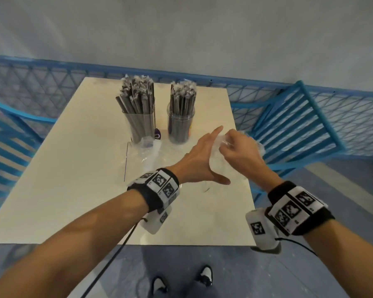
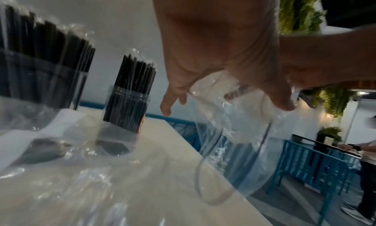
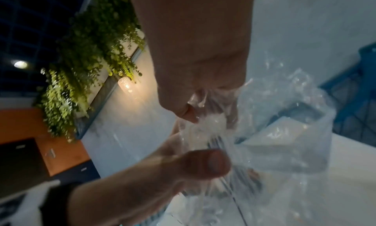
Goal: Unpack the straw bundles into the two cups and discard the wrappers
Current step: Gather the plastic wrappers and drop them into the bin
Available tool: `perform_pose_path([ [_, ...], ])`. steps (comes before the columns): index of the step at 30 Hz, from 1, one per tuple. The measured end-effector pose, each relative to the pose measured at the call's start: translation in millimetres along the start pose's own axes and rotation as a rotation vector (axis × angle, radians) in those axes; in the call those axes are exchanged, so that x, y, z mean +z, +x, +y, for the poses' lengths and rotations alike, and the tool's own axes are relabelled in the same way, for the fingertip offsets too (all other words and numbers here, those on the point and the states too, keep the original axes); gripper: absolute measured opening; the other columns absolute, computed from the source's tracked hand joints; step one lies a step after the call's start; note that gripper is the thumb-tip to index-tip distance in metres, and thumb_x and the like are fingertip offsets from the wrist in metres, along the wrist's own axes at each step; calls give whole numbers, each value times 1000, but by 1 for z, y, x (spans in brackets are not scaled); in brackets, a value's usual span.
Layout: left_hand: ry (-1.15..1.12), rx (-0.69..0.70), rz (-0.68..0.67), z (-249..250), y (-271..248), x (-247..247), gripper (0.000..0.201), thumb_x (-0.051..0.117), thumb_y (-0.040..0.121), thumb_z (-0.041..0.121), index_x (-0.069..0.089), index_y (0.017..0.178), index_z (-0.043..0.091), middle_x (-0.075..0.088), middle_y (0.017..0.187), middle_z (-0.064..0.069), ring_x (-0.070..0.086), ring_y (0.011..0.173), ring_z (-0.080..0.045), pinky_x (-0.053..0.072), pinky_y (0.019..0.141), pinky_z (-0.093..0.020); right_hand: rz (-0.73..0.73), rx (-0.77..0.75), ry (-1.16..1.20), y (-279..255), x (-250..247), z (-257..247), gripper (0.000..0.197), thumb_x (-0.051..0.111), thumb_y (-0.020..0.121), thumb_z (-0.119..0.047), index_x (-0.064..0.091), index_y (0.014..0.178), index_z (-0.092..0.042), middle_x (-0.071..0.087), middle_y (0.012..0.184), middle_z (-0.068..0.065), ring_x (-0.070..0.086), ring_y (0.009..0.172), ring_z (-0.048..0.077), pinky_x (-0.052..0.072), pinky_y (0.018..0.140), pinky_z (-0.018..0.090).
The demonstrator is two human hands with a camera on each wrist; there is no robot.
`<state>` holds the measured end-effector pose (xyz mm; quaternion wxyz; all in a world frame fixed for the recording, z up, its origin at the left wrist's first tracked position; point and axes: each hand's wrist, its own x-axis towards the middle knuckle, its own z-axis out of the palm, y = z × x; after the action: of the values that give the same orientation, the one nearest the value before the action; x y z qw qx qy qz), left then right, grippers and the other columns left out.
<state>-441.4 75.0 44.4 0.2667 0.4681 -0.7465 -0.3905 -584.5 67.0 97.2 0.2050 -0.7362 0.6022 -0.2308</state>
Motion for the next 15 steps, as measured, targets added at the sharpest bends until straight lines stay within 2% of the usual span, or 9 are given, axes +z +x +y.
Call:
perform_pose_path([
  [2,-120,17,69,2,4,7,117,88,57,41,12,145,40,29,151,2,31,138,-16,35,112,-39,-75,52,266,-1,0,-1,7,56,82,-16,54,86,-11,52,72,-5,50,67,13,36,57,21],
  [4,-179,-12,178,5,7,7,77,82,67,26,38,130,34,55,124,3,55,113,-17,51,93,-41,-128,103,552,0,-3,5,17,59,74,-21,57,87,-11,55,75,-2,54,70,15,43,64,26],
  [5,-180,-47,239,6,7,5,58,76,72,20,46,120,31,61,111,3,60,102,-17,53,85,-41,-146,103,618,1,-6,7,20,63,73,-22,58,88,-10,57,77,0,55,72,16,44,66,30],
  [7,-248,-93,354,5,7,-4,38,67,79,9,55,113,23,65,101,4,63,92,-17,55,76,-42,-126,42,502,6,-11,16,29,71,77,-30,59,99,-15,60,92,-1,58,82,16,46,74,30],
  [9,-458,-138,430,4,5,-17,37,62,86,4,57,120,18,66,104,2,66,89,-15,57,69,-38,-83,-10,183,14,-15,26,50,71,79,-47,51,121,-27,49,118,-1,49,105,16,41,90,30],
  [10,-589,-156,458,5,3,-24,40,61,88,4,56,125,17,66,109,-1,67,92,-16,58,68,-36,-111,2,122,15,-16,28,60,68,79,-53,43,129,-33,41,127,0,43,112,16,38,96,32],
  [12,-751,-151,483,4,0,-38,45,63,88,5,52,130,17,63,121,-8,64,107,-24,58,78,-46,-288,97,328,19,-13,23,65,63,84,-54,34,139,-37,43,134,2,48,116,18,44,98,37],
  [13,-762,-156,449,5,-3,-42,51,66,86,7,48,131,19,60,127,-10,60,114,-27,55,83,-50,-370,131,489,19,-8,18,60,61,88,-47,36,140,-32,50,132,4,57,113,22,51,94,40],
  [15,-769,-216,263,11,-9,-48,67,72,80,19,39,136,34,52,135,-7,54,121,-29,50,83,-50,-396,41,643,21,4,0,36,58,95,-24,52,128,-15,63,116,10,67,100,26,58,83,41],
])
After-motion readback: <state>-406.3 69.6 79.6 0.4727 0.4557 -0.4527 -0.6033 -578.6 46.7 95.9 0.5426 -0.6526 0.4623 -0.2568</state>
